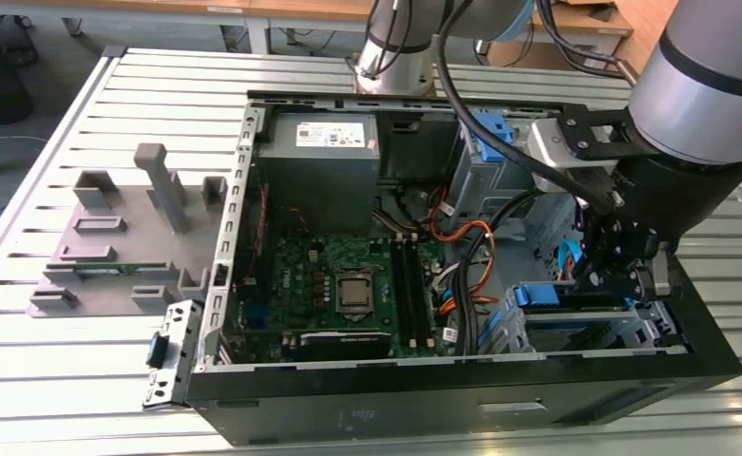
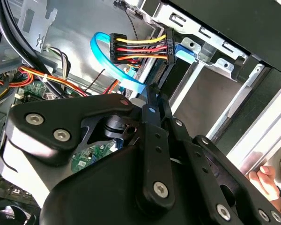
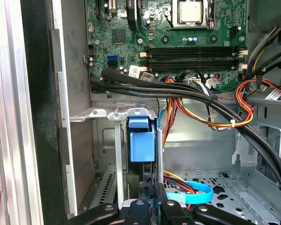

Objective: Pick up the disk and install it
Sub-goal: 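Insert the first disk wire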

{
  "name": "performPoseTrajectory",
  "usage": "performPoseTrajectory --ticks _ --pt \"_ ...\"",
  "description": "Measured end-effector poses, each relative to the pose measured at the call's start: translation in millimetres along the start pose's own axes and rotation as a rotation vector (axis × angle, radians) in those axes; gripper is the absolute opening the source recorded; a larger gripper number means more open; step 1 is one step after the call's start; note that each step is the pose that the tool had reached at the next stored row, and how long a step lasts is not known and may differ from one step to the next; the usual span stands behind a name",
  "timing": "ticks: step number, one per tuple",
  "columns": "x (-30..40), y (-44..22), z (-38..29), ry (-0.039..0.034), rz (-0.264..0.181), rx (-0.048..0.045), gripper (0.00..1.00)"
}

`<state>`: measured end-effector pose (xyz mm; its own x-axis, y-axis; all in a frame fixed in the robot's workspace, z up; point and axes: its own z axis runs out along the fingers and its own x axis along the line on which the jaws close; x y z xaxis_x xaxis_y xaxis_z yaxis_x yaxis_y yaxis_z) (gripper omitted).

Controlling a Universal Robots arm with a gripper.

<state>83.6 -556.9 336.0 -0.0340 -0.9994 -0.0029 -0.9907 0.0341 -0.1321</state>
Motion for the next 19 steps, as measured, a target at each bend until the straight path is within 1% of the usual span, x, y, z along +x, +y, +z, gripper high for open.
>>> performPoseTrajectory --ticks 6,12,19 --pt "-2.6 0.9 0.1 0.0 0.0 0.0015 0.16" --pt "-2.6 4.2 -0.1 0.0002 0.0 0.0018 0.16" --pt "-2.2 4.3 -0.3 0.0002 0.0 0.0023 0.16"
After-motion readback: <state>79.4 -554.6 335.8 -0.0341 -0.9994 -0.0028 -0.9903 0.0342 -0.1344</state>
